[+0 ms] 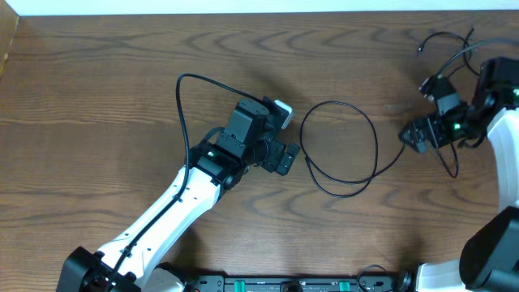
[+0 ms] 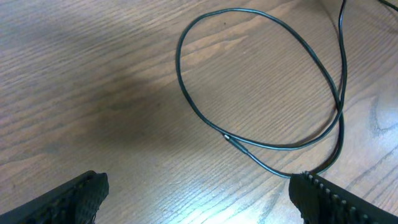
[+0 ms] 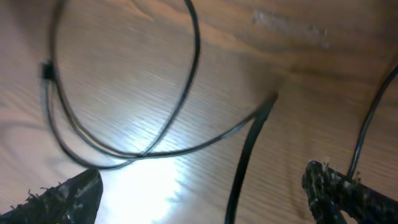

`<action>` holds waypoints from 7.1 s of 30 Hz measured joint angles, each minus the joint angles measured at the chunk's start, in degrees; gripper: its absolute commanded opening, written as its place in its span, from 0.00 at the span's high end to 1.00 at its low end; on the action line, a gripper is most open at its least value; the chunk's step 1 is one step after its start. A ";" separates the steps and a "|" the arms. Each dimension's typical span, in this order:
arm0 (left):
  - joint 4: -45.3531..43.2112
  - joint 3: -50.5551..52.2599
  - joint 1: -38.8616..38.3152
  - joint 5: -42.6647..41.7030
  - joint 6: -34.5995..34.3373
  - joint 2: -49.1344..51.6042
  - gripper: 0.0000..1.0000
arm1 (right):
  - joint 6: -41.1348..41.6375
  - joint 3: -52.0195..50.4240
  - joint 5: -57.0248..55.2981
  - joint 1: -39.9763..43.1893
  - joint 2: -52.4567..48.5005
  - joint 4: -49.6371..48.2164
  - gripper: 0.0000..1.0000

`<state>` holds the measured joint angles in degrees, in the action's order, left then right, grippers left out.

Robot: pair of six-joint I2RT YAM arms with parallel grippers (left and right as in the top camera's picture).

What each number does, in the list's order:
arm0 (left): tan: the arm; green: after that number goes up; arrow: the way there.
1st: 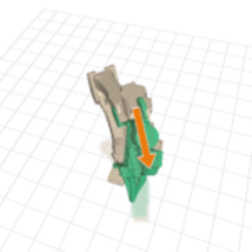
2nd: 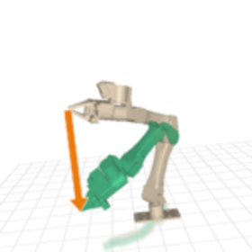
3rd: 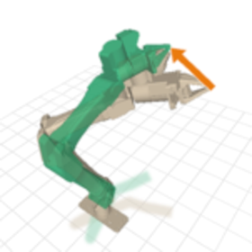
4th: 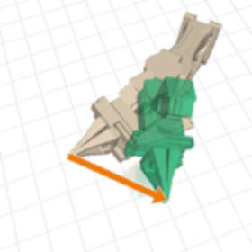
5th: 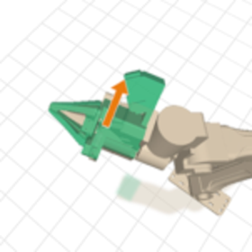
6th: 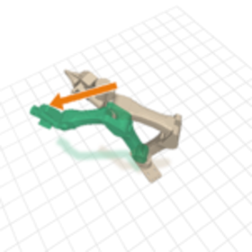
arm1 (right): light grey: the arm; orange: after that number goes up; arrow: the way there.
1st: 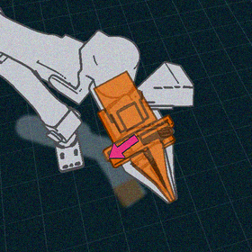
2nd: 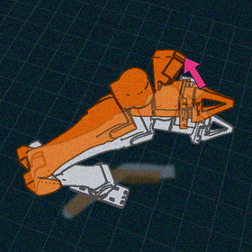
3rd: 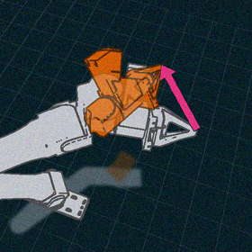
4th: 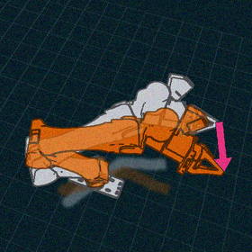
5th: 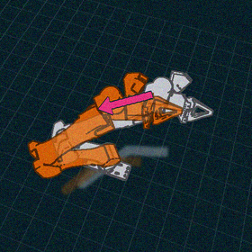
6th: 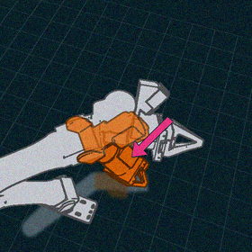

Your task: Untangle cables

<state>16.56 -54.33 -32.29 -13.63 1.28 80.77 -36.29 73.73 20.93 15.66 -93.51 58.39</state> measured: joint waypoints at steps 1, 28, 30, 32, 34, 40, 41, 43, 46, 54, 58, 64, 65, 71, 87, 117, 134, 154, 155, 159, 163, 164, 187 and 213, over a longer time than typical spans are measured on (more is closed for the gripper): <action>-0.02 0.00 0.00 0.00 0.00 0.00 0.02 | 0.02 -1.38 -0.79 0.00 -0.04 -1.25 0.01; -0.04 0.00 0.00 -1.55 0.00 0.00 0.02 | 23.61 30.49 -10.16 10.32 -0.50 -9.14 0.99; -0.04 0.00 0.00 -1.57 0.00 0.00 0.02 | 27.47 35.93 -10.16 14.69 -0.50 -13.00 0.99; -0.04 0.00 0.00 -1.60 0.00 0.00 0.02 | 34.27 40.13 -10.16 20.13 -0.46 -17.22 0.99; -0.02 0.00 0.00 -1.68 0.00 0.00 0.02 | 42.56 42.16 -9.79 25.51 -0.42 -21.33 0.99; 0.02 0.00 0.00 -1.70 0.00 0.00 0.02 | 62.95 42.75 -5.62 35.17 -0.39 -29.33 0.99; -0.04 0.00 0.00 -1.70 0.00 0.00 0.02 | 64.92 42.75 -4.68 35.93 -0.39 -30.27 0.99; -0.04 0.00 0.00 -1.70 0.00 0.00 0.02 | 67.25 42.77 -3.65 36.68 -0.39 -30.49 0.99; -0.04 0.00 0.00 -1.70 0.00 0.00 0.02 | 67.93 42.77 -2.78 36.72 -0.39 -27.96 0.99; -0.02 0.00 0.00 -1.70 0.00 0.00 0.02 | 67.69 39.91 -10.78 36.72 -2.93 -14.84 0.99; -0.02 0.00 0.00 -1.70 0.00 0.00 0.02 | 67.49 36.02 -13.49 36.72 -8.13 -12.13 0.99; -0.04 0.00 0.00 -1.70 0.00 0.00 0.02 | 67.71 31.65 -14.91 36.72 -17.66 -6.62 0.99; -0.02 0.00 0.00 -1.70 0.00 0.00 0.02 | 67.73 31.58 -15.02 36.72 -18.67 -5.99 0.99; -0.02 0.00 0.00 -1.70 0.00 0.00 0.02 | 68.24 31.52 -15.30 36.72 -27.76 -0.96 0.01; -0.04 0.00 0.00 -1.70 0.00 0.00 0.02 | 84.32 31.30 -11.69 41.55 -28.44 12.94 0.01; -5.81 0.00 0.00 -0.98 -4.57 -7.10 0.02 | 18.25 31.30 26.71 19.02 -5.75 23.89 0.01; 8.57 0.00 -0.02 12.83 -5.84 -37.94 0.02 | -11.17 19.65 37.46 12.92 28.61 38.29 0.01; 9.44 0.00 0.00 16.61 -3.78 -39.69 0.02 | 19.30 19.10 13.92 12.81 65.61 21.75 0.01; 9.42 0.00 0.00 16.61 -3.72 -39.69 0.02 | 19.21 19.08 13.64 11.69 65.51 21.92 0.01; 9.42 0.00 0.00 16.63 -2.95 -39.69 0.02 | 18.14 19.28 11.63 4.00 65.53 23.56 0.01; 9.46 0.00 0.00 16.72 -2.75 -39.69 0.02 | 17.51 20.17 6.91 -2.69 66.38 27.26 0.01; 9.44 0.00 0.00 16.76 -2.75 -39.69 0.02 | 17.44 20.33 5.97 -3.85 66.93 27.76 0.01; 9.51 0.00 0.00 16.79 -2.73 -39.69 0.01 | 6.54 7.82 10.82 -11.74 81.66 33.99 0.01; 10.45 0.00 0.02 16.81 -2.73 -39.69 0.01 | 16.76 -15.87 -1.11 -10.16 92.96 -25.33 0.01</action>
<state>27.00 -54.33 -32.27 3.18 -1.45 41.08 -19.53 57.87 19.81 5.50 -0.56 33.06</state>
